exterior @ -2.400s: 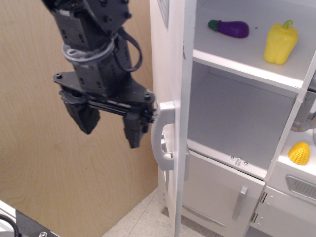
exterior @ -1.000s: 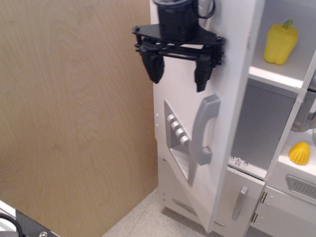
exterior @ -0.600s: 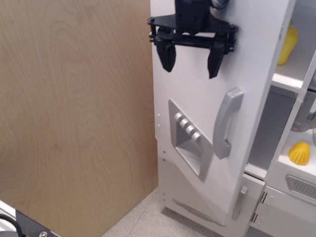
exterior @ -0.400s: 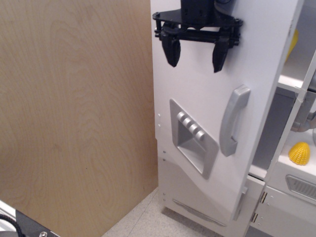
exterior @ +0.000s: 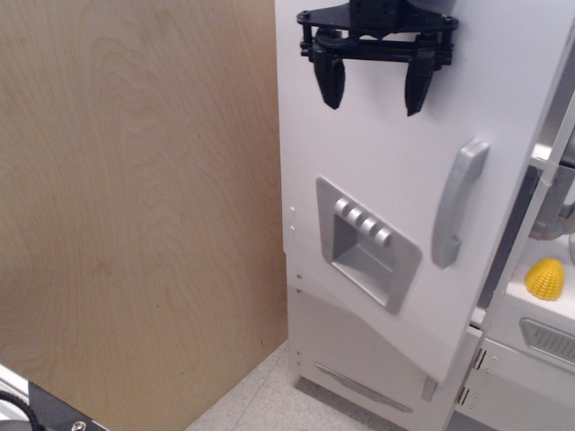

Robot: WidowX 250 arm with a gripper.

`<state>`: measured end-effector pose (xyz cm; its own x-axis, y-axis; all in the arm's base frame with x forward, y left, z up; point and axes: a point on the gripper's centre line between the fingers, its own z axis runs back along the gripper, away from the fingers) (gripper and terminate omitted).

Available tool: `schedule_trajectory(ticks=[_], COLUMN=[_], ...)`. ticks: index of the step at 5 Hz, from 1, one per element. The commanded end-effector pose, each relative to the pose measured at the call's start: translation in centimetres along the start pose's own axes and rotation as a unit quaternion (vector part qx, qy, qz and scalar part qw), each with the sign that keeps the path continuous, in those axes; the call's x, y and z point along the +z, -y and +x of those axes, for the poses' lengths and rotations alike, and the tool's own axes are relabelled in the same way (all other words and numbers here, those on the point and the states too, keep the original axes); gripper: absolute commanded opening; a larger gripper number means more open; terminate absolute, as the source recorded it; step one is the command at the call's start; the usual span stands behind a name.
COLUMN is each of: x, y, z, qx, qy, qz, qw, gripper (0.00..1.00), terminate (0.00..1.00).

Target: Close fridge

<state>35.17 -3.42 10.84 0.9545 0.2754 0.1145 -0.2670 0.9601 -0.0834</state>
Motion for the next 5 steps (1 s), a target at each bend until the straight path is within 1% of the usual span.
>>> schedule_trajectory(ticks=[1,3,5], x=[1.5,1.6,1.7], y=[0.4,0.5,0.9], z=[1.8,2.9,3.5], qx=[0.016,0.041,0.045], qy=[0.026,0.023,0.026], qz=[-0.007,-0.011,-0.010], qw=[0.9995,0.9988,0.9986], gripper=[1.00,1.00,1.00], terminate=[0.00,0.00,0.00])
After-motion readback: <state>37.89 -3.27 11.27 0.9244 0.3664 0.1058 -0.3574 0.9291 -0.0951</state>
